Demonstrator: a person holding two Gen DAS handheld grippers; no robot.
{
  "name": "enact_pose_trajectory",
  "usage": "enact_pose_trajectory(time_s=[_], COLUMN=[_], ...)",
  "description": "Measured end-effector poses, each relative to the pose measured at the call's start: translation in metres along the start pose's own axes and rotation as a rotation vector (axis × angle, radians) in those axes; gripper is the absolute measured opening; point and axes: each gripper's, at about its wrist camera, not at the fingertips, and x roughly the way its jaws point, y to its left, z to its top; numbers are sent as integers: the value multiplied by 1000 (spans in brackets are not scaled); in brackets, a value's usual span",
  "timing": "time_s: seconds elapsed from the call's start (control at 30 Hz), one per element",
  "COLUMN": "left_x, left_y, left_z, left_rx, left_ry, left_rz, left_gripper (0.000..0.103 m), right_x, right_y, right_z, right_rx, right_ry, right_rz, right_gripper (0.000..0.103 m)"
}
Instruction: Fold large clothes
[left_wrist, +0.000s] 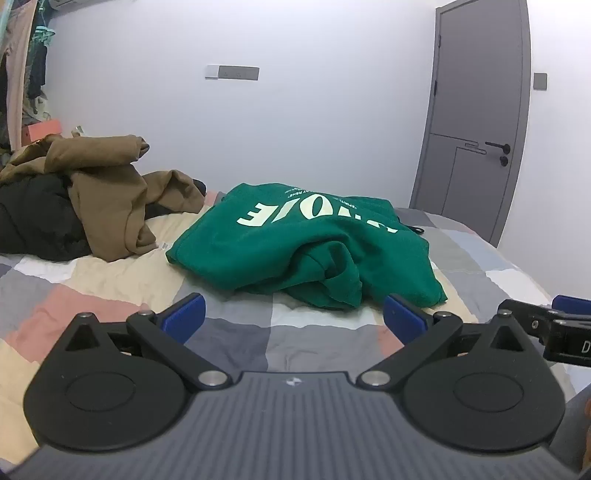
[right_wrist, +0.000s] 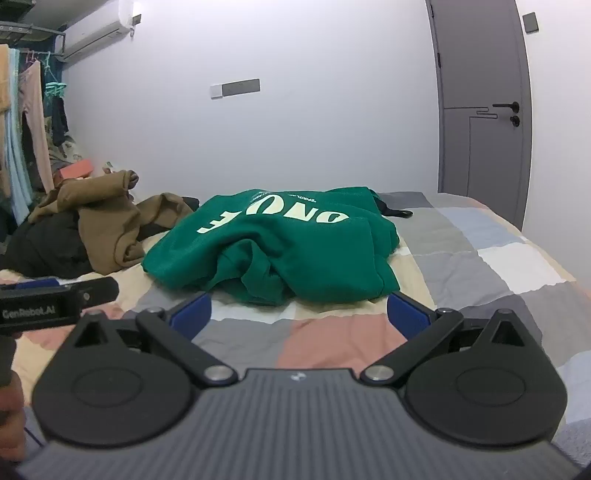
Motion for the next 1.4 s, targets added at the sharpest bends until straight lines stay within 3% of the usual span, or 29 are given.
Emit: enact_pose_trajectory(time_s=[1.4], left_x=[5], left_y=[-3], left_z=[-3], left_rx=[5], left_ry=[5], left_rz=[7], left_gripper=[103], right_x=[9], right_y=[0], right_z=[-3], right_rx=[14], right_ry=[26], right_rz=[-17], right_gripper=[103])
